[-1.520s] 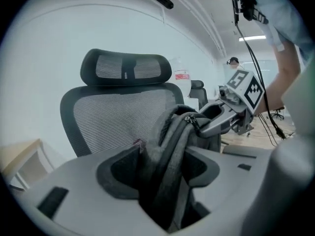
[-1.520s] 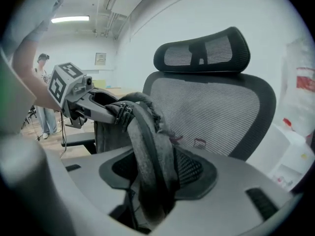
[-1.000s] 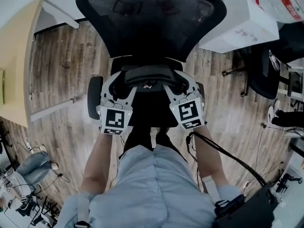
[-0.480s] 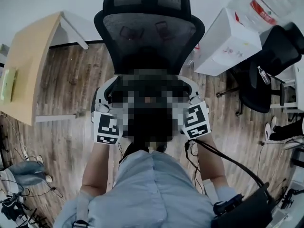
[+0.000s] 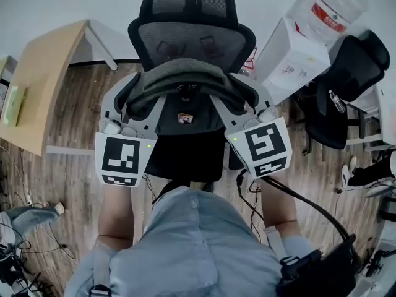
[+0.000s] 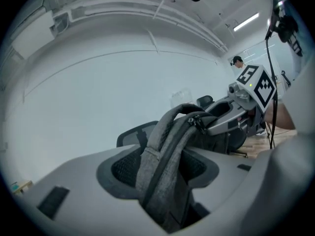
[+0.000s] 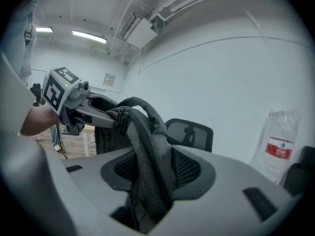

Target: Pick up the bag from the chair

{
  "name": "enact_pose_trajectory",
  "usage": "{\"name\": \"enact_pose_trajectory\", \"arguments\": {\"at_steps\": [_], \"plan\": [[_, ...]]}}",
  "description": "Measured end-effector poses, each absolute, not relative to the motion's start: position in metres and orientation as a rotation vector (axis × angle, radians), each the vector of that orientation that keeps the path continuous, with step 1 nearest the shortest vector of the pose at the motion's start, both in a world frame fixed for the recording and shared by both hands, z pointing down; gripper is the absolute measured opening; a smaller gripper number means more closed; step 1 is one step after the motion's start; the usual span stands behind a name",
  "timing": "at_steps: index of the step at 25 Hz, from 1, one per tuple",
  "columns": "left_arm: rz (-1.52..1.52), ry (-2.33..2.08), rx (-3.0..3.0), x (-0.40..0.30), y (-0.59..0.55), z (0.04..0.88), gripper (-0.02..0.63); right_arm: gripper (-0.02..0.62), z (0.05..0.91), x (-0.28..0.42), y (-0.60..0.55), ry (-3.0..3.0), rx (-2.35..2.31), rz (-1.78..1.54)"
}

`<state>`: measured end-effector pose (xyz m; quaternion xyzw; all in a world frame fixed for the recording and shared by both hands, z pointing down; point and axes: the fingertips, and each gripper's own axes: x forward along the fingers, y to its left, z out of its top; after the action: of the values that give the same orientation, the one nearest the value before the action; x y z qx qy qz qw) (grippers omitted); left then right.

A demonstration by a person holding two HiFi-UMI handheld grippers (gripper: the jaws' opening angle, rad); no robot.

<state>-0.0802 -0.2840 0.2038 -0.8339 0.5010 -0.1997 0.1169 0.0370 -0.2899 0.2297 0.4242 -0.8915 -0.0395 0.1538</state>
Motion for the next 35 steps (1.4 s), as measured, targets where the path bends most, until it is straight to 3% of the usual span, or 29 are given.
{"name": "enact_pose_trajectory", "arguments": {"at_steps": [35], "plan": [[-0.64,1.494,-2.399,-0.078,-0.281,0.21,0.225,0.164,0.233,0.037,-0.287,-2.525,1.211,-0.131]]}}
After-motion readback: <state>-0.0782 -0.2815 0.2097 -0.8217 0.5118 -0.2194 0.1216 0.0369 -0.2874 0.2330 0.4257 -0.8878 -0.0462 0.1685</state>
